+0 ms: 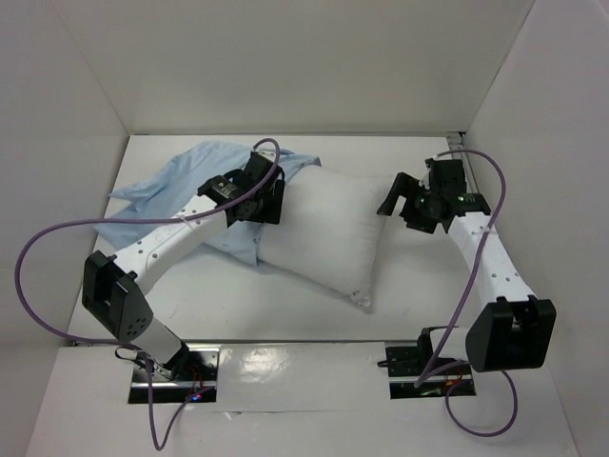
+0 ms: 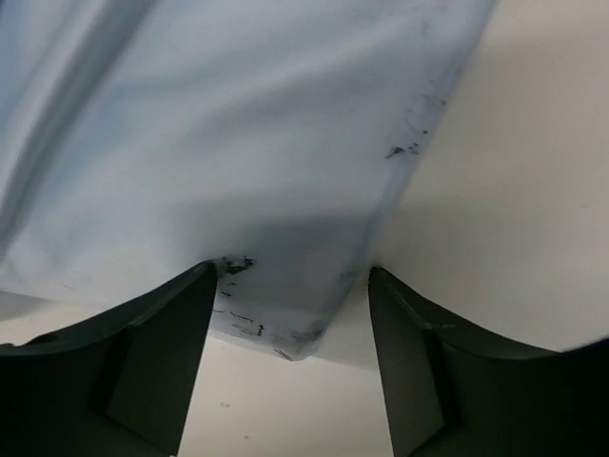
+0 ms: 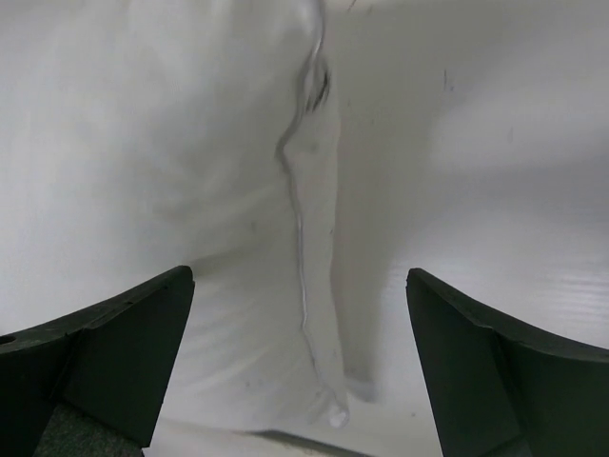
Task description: Put the pillow into the pillowcase
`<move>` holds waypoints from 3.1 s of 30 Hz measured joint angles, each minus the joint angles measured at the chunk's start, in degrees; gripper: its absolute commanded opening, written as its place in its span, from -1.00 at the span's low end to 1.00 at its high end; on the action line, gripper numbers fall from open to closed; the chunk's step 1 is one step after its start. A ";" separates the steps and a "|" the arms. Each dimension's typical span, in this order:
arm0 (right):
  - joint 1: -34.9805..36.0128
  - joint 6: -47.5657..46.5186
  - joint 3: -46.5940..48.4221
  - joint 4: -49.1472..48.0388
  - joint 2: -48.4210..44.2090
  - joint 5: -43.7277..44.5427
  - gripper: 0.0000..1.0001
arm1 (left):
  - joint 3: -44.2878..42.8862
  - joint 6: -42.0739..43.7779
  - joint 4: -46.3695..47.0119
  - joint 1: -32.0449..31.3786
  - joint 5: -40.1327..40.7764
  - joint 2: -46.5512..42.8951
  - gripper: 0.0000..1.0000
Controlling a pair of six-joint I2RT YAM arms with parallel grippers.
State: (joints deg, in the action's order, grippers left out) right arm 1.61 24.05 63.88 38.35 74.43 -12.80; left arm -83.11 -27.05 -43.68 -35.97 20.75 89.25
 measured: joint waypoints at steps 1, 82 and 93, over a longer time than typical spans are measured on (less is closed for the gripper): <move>0.00 -0.39 -1.18 0.63 -1.22 -0.96 1.00 | 0.11 -0.20 0.52 0.00 0.87 0.00 0.47; -0.87 -5.57 1.07 7.17 -7.58 -12.31 0.99 | 20.09 -1.38 45.16 -2.05 5.16 14.67 0.36; 2.23 -5.77 -9.05 7.13 -7.61 -19.06 0.99 | 18.69 -0.26 41.81 -1.64 5.09 15.78 -1.00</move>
State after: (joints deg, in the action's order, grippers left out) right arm 3.84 18.28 54.83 45.47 66.83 -31.86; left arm -64.42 -27.31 -1.87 -37.60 25.85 105.03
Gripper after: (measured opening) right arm 0.993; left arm 0.046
